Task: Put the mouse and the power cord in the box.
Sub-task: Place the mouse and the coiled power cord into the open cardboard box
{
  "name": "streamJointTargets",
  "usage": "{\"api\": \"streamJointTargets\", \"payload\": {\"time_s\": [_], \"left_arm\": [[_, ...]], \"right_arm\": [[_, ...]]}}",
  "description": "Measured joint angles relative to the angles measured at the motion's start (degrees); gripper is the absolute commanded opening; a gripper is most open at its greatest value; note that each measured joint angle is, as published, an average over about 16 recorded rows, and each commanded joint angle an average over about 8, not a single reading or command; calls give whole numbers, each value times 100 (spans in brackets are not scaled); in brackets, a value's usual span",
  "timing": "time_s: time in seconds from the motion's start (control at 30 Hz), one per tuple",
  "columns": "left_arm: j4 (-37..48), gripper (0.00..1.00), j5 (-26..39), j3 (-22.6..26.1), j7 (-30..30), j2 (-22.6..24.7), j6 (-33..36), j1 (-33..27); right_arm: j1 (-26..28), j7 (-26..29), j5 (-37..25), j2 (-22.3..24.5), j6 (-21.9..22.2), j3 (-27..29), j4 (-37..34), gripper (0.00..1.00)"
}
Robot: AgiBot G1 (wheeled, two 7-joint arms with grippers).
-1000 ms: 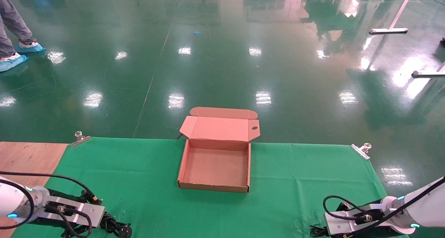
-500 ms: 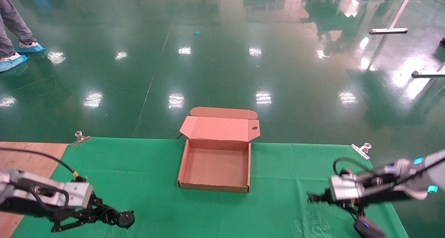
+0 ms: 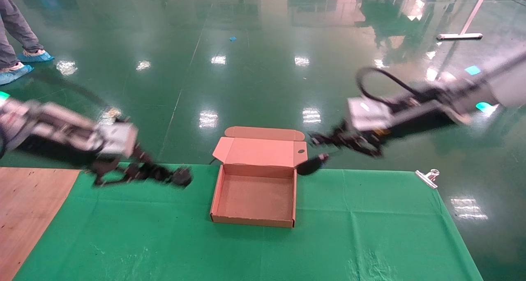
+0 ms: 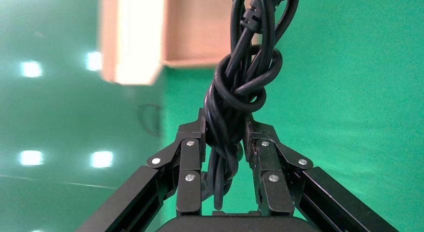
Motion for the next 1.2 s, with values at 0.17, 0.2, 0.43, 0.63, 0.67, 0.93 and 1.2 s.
{"api": "streamJointTargets", "payload": {"time_s": [0.17,0.2,0.43,0.63,0.67,0.93,1.2], "left_arm": [[-96,0,-44,-36,-219,362,-278,-216],[-109,0,-54,-44,-243,427,-337,-243],[-119,0,-155,-119,-248,763,-716,-285],[-185,0,-246,-196,-22,989,-1541,-46],[-219,0,-270,-216,19,1026,-1739,30],[-869,0,-455,-321,191,1254,-3570,995],[-2009,0,-409,-141,-195,1331,-4986,2299]], "right_arm": [[271,306,-5,-401,273,16,61,0],[313,347,-7,-469,321,17,59,0],[519,476,-10,-767,490,13,-35,0],[591,458,15,-813,461,10,-129,0],[598,451,23,-806,446,12,-144,0],[607,372,114,-646,231,49,-258,0],[498,272,217,-319,-79,104,-301,0]]}}
